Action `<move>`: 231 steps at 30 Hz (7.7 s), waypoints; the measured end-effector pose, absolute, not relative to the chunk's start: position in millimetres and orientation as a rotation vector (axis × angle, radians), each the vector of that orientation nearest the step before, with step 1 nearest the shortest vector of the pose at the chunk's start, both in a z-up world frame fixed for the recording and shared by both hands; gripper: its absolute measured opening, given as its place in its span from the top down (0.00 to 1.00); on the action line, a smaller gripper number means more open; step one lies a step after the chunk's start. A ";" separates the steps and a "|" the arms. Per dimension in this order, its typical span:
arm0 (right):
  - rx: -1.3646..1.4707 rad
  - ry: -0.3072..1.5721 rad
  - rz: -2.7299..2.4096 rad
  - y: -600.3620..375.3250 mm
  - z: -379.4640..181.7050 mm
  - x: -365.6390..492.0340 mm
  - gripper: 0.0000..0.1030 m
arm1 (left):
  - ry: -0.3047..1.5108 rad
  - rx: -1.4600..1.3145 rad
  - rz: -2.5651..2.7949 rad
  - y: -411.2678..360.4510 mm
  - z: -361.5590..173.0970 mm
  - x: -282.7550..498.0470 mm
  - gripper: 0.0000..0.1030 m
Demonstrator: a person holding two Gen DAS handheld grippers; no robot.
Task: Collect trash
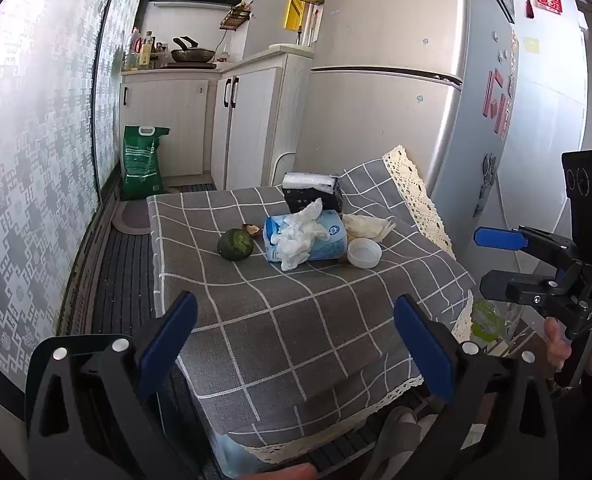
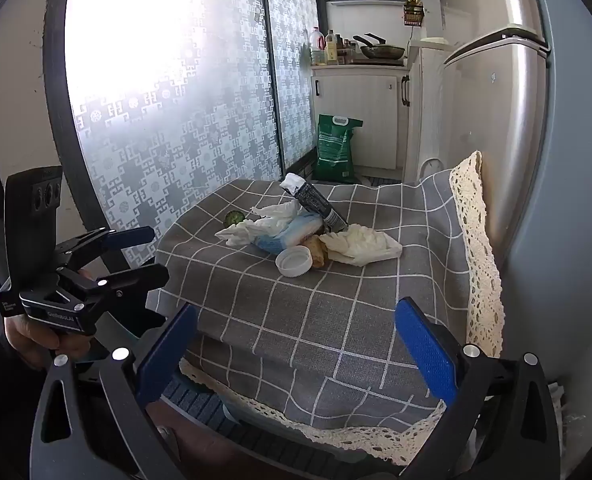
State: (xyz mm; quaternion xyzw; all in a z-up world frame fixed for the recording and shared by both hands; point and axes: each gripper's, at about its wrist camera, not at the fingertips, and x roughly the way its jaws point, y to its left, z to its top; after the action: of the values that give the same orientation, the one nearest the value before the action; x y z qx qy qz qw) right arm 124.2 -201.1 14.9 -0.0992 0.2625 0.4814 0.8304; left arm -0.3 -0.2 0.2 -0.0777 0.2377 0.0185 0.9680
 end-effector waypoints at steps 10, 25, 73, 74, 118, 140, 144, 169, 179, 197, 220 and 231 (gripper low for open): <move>-0.215 0.559 1.019 -203.4 16.9 125.2 0.03 | 0.487 -0.160 0.036 -0.6 1.7 0.7 0.03; -0.213 0.562 1.017 -204.6 15.3 127.6 0.03 | 0.490 -0.157 0.034 -1.4 -2.0 1.2 0.03; -0.218 0.559 1.016 -203.4 14.8 126.5 0.03 | 0.492 -0.152 0.037 -2.1 -2.1 3.1 0.03; -0.218 0.559 1.015 -203.4 14.8 126.3 0.03 | 0.492 -0.151 0.037 -1.9 -2.4 3.0 0.03; -0.242 0.620 1.030 -179.7 17.5 154.6 0.38 | 0.573 -0.104 -0.001 5.4 -5.4 59.2 0.47; -0.403 0.569 0.990 -95.1 16.5 190.8 0.62 | 0.581 -0.177 -0.064 25.4 -9.3 58.1 0.91; -0.415 0.558 0.953 -83.8 16.4 193.3 0.67 | 0.554 -0.206 -0.062 33.5 -5.0 44.7 0.91; -0.388 0.441 0.974 -31.7 74.7 140.6 0.91 | 0.473 -0.274 0.100 117.9 7.8 -45.9 0.91; -0.377 0.484 1.110 5.0 72.3 100.9 0.91 | 0.576 -0.322 0.215 159.3 -23.5 -63.4 0.91; -0.570 0.723 1.188 97.1 -7.3 48.5 0.91 | 0.870 -0.390 0.308 194.0 -109.7 -72.0 0.91; -0.755 0.867 1.214 158.6 -91.5 20.3 0.91 | 0.748 -0.338 0.321 198.8 -91.4 -98.8 0.76; -0.759 1.026 1.237 171.2 -135.8 24.0 0.86 | 0.514 -0.320 0.315 195.7 -44.5 -121.9 0.80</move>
State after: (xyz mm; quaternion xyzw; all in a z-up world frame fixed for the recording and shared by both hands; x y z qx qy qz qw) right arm 24.0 171.2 -135.8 -0.3315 0.4479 0.5404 0.6305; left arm -121.9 195.7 -44.5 -0.1571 0.2521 0.1543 0.9423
